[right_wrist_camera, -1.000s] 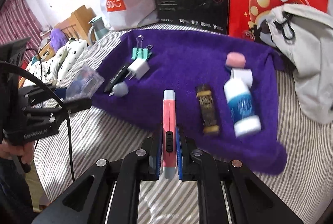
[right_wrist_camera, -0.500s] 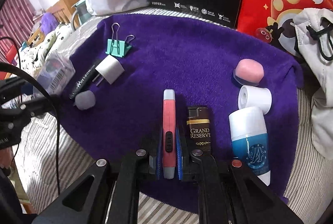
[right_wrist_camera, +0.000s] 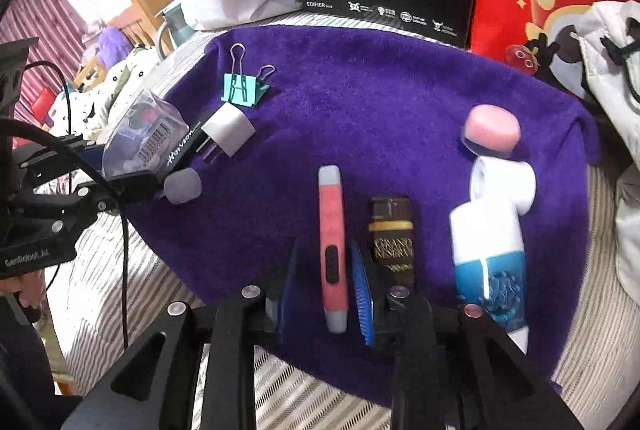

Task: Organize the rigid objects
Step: 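Lower the pink pen and mint bottle onto the towel and open both grippers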

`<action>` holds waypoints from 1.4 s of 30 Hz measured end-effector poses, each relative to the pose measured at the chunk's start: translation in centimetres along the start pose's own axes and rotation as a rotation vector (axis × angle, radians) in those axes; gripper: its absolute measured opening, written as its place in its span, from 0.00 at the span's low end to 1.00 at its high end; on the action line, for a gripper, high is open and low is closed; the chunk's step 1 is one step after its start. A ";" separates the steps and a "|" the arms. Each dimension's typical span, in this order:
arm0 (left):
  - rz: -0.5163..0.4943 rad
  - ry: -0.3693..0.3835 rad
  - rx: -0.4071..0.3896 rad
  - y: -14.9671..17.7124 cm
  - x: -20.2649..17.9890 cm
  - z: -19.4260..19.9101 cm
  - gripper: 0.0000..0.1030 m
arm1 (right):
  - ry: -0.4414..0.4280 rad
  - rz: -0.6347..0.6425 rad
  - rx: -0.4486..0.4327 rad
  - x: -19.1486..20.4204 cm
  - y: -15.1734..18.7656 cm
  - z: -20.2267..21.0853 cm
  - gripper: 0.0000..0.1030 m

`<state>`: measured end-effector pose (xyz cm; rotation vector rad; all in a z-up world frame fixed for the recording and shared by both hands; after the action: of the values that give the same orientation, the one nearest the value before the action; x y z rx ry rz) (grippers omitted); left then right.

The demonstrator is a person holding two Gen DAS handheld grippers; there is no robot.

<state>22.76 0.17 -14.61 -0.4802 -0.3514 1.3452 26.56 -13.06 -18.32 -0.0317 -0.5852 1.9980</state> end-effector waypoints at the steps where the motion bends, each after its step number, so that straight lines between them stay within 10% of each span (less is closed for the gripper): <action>1: -0.002 -0.001 0.001 0.0 0.0 0.0 0.38 | -0.002 -0.004 -0.007 -0.1 0.2 0.5 0.26; 42: -0.135 -0.063 0.130 -1.6 -5.7 -5.7 0.40 | 0.024 -0.240 -0.150 -6.9 10.8 11.6 0.27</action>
<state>25.82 -6.37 -18.44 -0.3005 -0.3398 1.2448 17.88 -27.41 -14.07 -0.0729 -0.6897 1.7166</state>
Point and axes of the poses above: each gripper's, at about its wrist camera, not at the fingertips, and z roughly against the way its jaws point, x to its left, y to its underside, the point moved 8 cm from there along -z, roughly the way its jaws point, and after that the axes turned 6 degrees about -z, right-handed, at the moved point
